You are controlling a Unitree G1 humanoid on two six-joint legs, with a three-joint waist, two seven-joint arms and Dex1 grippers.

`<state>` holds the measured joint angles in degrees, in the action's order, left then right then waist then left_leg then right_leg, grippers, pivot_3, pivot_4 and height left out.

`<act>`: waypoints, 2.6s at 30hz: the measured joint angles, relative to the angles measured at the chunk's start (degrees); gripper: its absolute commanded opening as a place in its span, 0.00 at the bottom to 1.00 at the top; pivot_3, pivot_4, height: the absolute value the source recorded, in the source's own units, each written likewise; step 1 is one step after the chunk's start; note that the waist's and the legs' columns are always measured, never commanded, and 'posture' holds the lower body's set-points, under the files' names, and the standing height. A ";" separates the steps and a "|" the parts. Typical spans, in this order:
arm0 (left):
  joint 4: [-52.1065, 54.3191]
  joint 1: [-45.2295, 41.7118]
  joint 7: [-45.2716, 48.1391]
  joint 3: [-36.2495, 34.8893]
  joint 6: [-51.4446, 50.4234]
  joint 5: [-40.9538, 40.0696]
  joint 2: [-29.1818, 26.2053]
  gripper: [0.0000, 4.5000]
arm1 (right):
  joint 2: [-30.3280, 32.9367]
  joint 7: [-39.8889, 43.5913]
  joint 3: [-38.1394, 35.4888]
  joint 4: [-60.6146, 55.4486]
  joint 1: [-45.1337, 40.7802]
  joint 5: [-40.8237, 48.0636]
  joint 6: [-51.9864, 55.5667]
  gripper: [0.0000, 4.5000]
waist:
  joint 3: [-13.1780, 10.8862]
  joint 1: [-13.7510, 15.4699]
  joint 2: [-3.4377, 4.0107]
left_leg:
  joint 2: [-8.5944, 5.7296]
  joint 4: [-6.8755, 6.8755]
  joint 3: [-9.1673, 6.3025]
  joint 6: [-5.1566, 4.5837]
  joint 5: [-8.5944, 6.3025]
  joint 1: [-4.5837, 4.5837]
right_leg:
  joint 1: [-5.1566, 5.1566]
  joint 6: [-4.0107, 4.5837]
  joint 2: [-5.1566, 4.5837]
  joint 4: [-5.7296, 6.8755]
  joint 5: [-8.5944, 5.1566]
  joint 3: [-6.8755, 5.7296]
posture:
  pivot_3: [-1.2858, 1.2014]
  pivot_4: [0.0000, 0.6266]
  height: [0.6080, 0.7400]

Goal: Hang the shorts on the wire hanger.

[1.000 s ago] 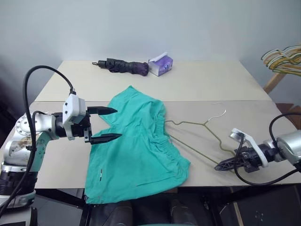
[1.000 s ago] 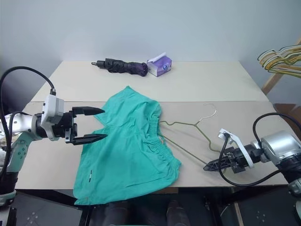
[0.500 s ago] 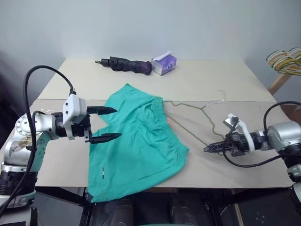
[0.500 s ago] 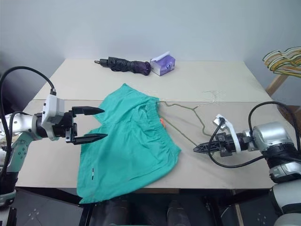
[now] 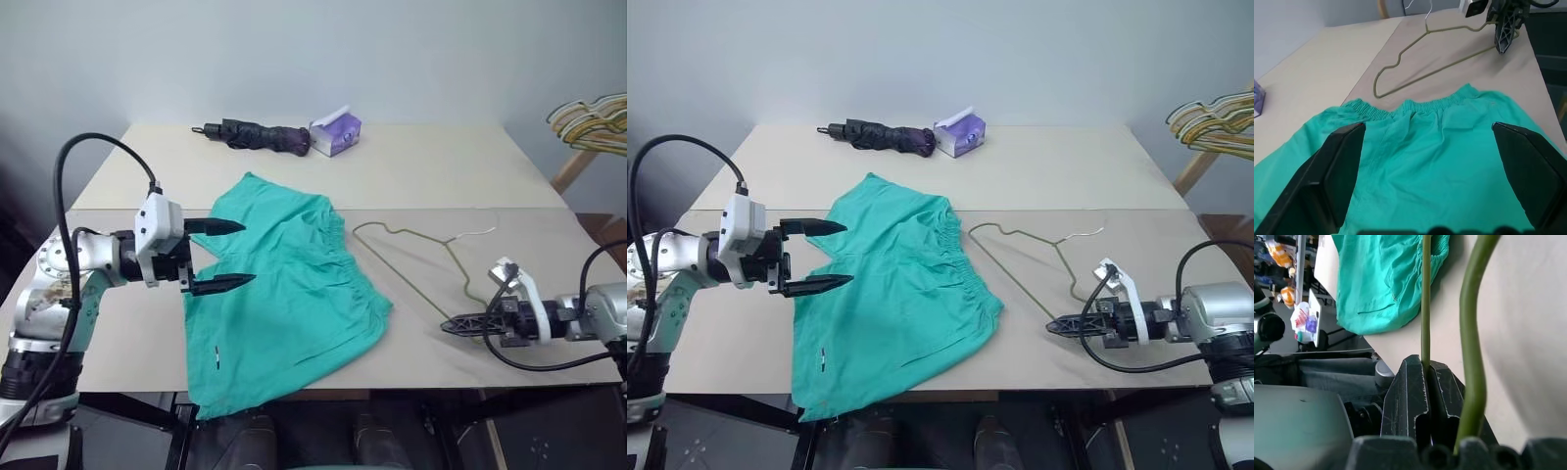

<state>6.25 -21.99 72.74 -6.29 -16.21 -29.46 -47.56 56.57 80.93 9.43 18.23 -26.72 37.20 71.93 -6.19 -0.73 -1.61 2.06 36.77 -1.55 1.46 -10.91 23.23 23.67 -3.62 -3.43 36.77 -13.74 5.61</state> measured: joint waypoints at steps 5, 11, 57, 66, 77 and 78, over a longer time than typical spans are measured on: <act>-0.38 -0.03 0.46 0.14 0.01 0.02 0.00 1.00 | -2.82 -1.25 1.52 1.59 -2.26 -2.23 -0.67 0.00 | 0.00 -0.27 0.00 | 0.00 0.00 -0.01 0.00 0.00 0.01 | 0.00 -0.01 0.00 0.00 0.00 0.00 | 0.55 0.12 1.00; -0.27 0.23 0.55 0.08 -0.01 0.01 -0.29 1.00 | -4.47 0.32 3.94 3.83 -4.77 -3.50 -2.14 0.00 | 0.00 0.02 0.00 | 0.00 0.00 -0.01 0.00 0.00 0.03 | 0.01 -0.01 0.00 -0.01 0.00 -0.01 | 0.56 0.13 1.00; 2.98 4.00 -1.24 -2.30 -0.12 -0.02 -1.47 1.00 | -0.51 8.05 29.64 7.05 -22.62 -15.30 -24.64 0.00 | 0.01 0.90 0.01 | 0.04 -0.02 0.03 -0.01 0.00 0.09 | 0.28 0.05 0.04 0.16 0.02 0.00 | 0.58 0.11 1.00; 3.08 4.11 -2.47 -2.38 0.20 0.02 -1.16 1.00 | -11.40 8.18 31.48 20.65 -29.71 -20.12 -26.51 0.00 | 0.01 1.77 0.01 | 0.02 -0.02 -0.01 -0.01 0.00 0.23 | 0.35 0.06 0.04 0.20 0.03 -0.02 | 0.59 0.10 1.00; 3.69 4.79 -3.50 -2.40 0.33 0.01 -1.15 1.00 | -14.11 8.31 28.85 26.04 -31.07 -19.93 -26.72 0.00 | 0.01 2.28 0.01 | 0.03 -0.01 -0.01 -0.01 0.00 0.23 | 0.40 0.08 0.06 0.25 0.04 -0.02 | 0.58 0.11 1.00; 3.67 4.69 -3.52 -2.39 0.39 0.01 -1.11 1.00 | -13.31 8.32 28.80 24.71 -30.50 -19.33 -26.53 0.00 | 0.01 2.29 0.01 | 0.03 -0.01 -0.01 -0.01 0.00 0.24 | 0.40 0.08 0.06 0.25 0.04 -0.02 | 0.58 0.11 1.00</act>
<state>9.92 -17.29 69.22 -8.67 -15.82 -29.45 -48.67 43.26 89.25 38.23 42.94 -57.22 17.86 45.40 -6.19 1.56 -1.60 2.09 36.75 -1.56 1.44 -10.91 23.47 24.07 -3.53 -3.37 37.03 -13.71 5.59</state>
